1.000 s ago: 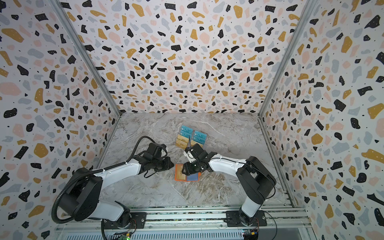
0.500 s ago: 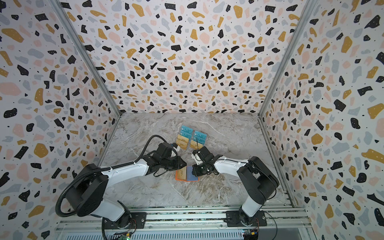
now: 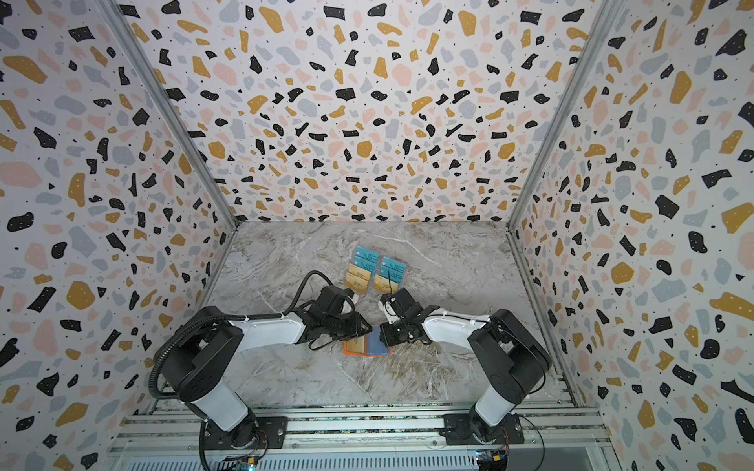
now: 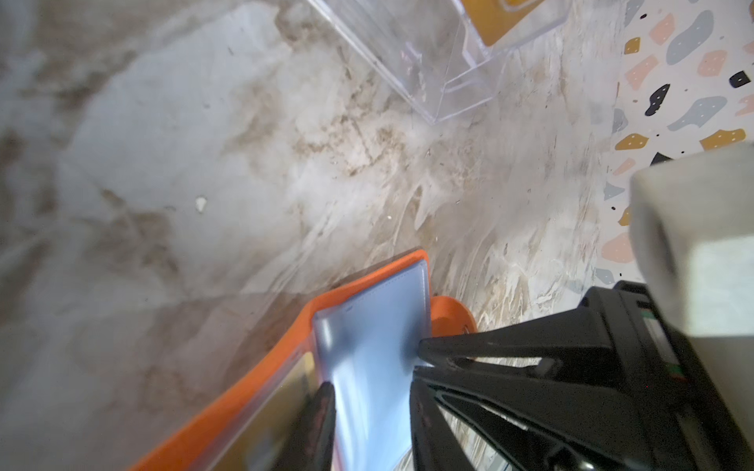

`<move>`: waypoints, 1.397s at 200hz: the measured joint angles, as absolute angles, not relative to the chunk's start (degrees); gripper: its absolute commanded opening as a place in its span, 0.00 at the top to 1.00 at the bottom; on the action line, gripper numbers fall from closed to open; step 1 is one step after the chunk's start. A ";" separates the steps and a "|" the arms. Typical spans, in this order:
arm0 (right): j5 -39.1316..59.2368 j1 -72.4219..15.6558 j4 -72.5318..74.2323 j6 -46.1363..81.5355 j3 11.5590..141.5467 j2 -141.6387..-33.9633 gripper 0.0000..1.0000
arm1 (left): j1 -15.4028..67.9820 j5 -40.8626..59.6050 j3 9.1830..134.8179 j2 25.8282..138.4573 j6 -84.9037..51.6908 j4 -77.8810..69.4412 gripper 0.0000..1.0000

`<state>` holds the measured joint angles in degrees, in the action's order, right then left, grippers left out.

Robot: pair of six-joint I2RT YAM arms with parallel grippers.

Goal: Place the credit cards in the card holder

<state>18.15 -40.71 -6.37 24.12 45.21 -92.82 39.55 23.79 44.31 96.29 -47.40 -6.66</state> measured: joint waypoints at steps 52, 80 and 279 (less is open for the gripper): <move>18.11 -40.71 -6.24 24.14 45.15 -92.82 0.83 | 39.62 25.65 43.35 97.21 -47.37 -8.47 0.67; 18.11 -40.71 -6.00 24.21 45.08 -92.82 0.84 | 39.55 26.39 42.94 97.43 -47.37 -9.54 0.67; 18.15 -40.71 -5.41 24.58 44.69 -92.73 0.84 | 39.88 29.85 43.88 99.37 -45.95 -9.96 0.68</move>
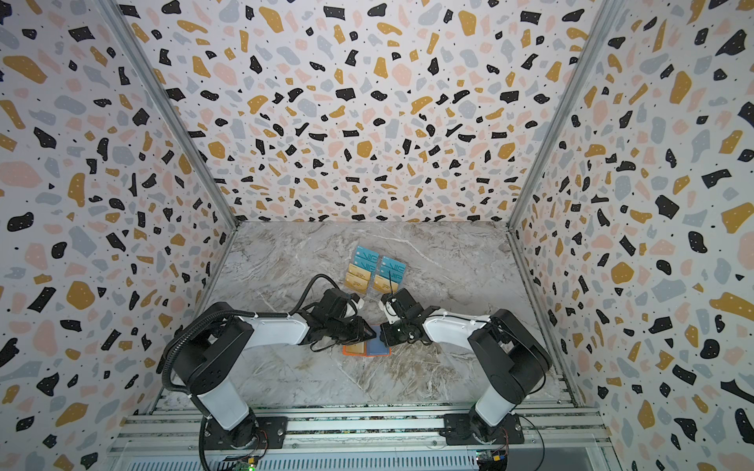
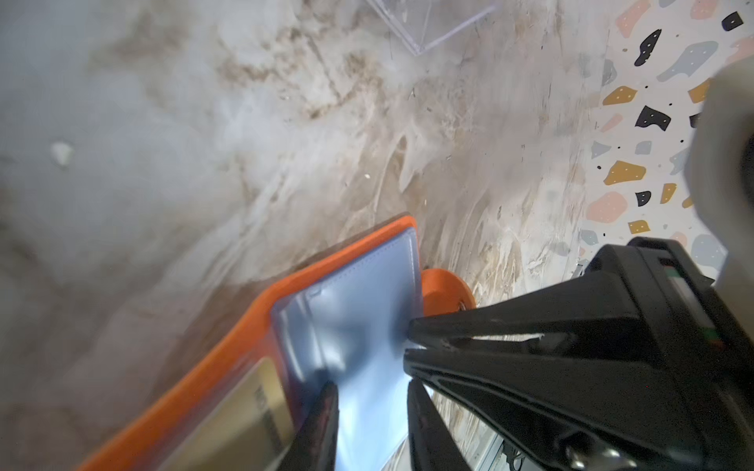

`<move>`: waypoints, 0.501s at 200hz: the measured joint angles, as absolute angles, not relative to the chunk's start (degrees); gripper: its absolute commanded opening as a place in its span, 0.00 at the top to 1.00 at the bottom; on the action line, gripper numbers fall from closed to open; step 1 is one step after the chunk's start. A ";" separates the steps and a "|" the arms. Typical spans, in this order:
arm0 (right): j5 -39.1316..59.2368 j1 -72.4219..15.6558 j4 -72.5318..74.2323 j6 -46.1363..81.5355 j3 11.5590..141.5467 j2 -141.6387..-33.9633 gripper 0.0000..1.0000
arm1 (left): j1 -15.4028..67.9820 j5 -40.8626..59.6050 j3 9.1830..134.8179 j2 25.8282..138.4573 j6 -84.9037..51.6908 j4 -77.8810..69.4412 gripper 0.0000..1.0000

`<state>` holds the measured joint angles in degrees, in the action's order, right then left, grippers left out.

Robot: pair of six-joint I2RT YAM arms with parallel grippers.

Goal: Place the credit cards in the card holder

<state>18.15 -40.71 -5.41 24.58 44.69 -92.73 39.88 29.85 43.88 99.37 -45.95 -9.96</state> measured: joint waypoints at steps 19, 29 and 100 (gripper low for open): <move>18.15 -40.71 -5.34 24.60 44.62 -92.73 0.84 | 39.88 29.76 43.88 99.37 -46.04 -10.15 0.68; 18.15 -40.71 -5.26 24.60 44.56 -92.73 0.84 | 39.88 29.65 43.88 99.37 -46.04 -10.13 0.68; 18.15 -40.71 -4.16 25.06 43.94 -92.60 0.84 | 39.88 29.23 43.81 99.33 -45.93 -10.11 0.68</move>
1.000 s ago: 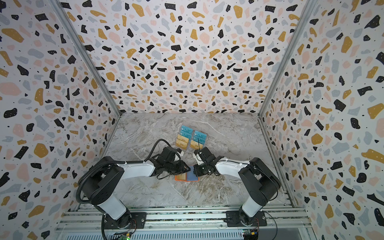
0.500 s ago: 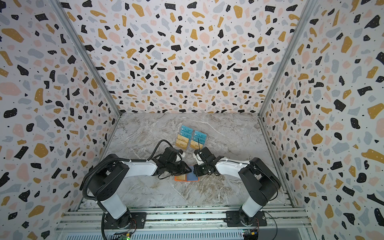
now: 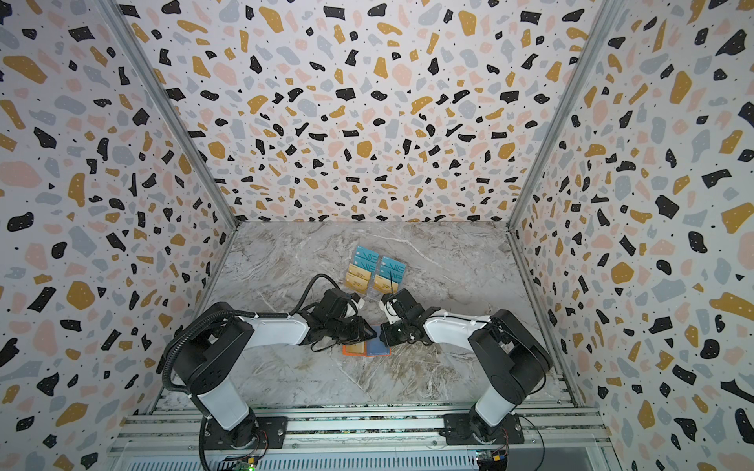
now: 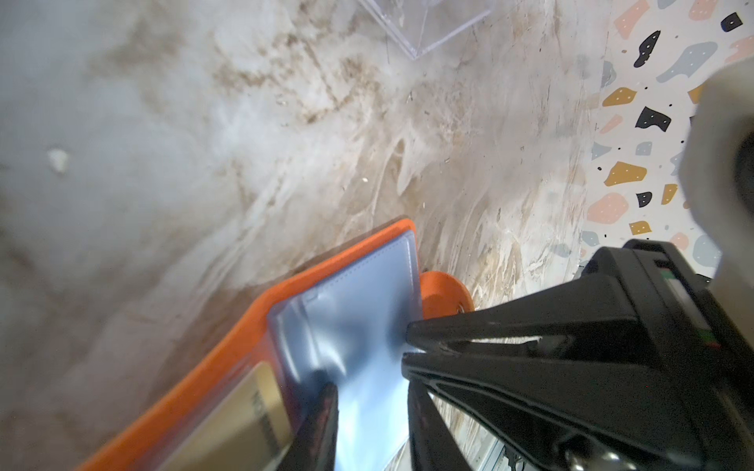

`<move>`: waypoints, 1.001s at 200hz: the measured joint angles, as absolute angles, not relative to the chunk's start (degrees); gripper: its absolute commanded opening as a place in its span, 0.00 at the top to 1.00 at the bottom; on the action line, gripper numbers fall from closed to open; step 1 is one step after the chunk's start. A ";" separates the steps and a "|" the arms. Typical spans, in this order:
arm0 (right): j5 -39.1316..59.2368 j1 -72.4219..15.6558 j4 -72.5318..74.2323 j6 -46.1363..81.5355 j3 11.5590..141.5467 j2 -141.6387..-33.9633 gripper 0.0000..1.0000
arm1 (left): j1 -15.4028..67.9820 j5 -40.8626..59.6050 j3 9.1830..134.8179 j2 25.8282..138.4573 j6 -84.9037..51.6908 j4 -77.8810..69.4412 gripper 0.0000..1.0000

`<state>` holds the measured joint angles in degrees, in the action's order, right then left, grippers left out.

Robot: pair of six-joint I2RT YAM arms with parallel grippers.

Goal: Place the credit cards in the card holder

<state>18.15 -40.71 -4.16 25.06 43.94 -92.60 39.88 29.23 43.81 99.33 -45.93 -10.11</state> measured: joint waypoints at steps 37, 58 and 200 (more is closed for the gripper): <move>18.17 -40.71 -3.99 25.23 43.88 -92.60 0.84 | 39.83 29.52 40.32 98.70 -49.10 -15.77 0.68; 18.17 -40.71 -3.79 25.28 43.75 -92.55 0.84 | 39.83 29.50 37.32 97.36 -51.81 -19.22 0.68; 18.46 -40.77 -3.46 25.74 43.59 -92.40 0.84 | 39.66 32.32 33.87 99.61 -60.93 -31.66 0.67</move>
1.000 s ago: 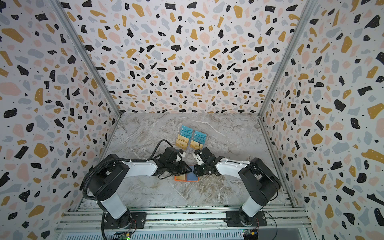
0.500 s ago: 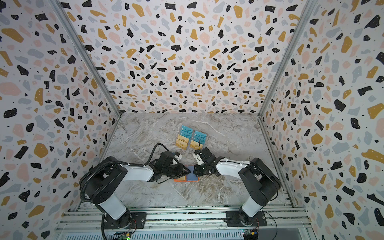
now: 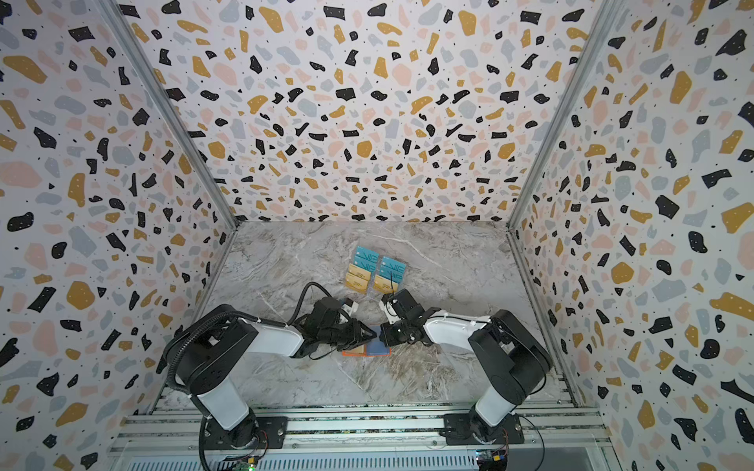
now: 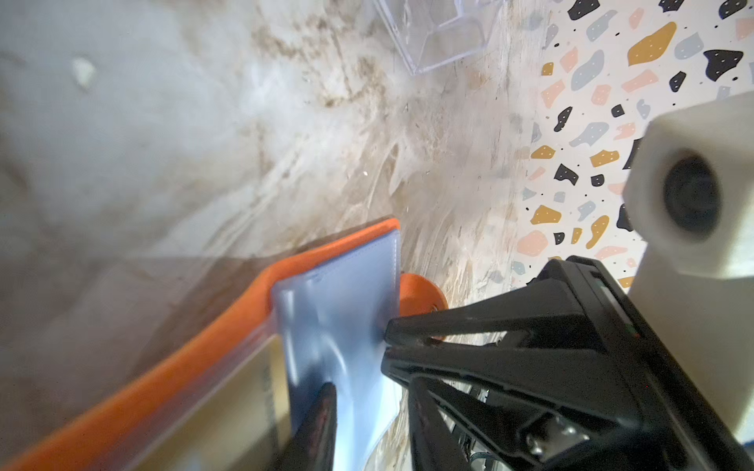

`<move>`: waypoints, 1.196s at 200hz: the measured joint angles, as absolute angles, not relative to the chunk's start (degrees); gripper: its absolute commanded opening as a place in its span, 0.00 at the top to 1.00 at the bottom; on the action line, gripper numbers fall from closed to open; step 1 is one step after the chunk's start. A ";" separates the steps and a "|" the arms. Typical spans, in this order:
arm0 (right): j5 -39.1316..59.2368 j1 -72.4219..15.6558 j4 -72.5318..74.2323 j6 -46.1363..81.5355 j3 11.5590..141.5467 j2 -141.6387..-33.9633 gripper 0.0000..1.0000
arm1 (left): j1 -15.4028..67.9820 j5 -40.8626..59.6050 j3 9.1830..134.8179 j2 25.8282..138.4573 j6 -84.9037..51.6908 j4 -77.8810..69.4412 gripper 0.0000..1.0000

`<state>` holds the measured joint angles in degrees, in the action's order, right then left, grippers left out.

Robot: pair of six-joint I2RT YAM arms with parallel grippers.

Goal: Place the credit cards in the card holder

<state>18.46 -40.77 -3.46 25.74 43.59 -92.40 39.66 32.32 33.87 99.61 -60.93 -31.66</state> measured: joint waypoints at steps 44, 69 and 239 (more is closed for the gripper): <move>18.61 -40.84 -3.46 25.96 43.57 -92.38 0.84 | 39.16 33.56 32.77 100.57 -63.72 -36.27 0.68; 18.61 -40.84 -3.46 26.11 43.57 -92.33 0.84 | 38.68 33.65 32.45 100.88 -64.18 -37.36 0.67; 18.55 -40.88 -3.92 26.37 43.55 -91.88 0.84 | 36.97 35.77 34.54 104.14 -63.46 -39.22 0.69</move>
<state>18.55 -40.88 -3.92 26.37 43.55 -91.88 36.97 35.77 34.54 104.14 -63.46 -39.22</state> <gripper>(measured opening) 0.160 0.327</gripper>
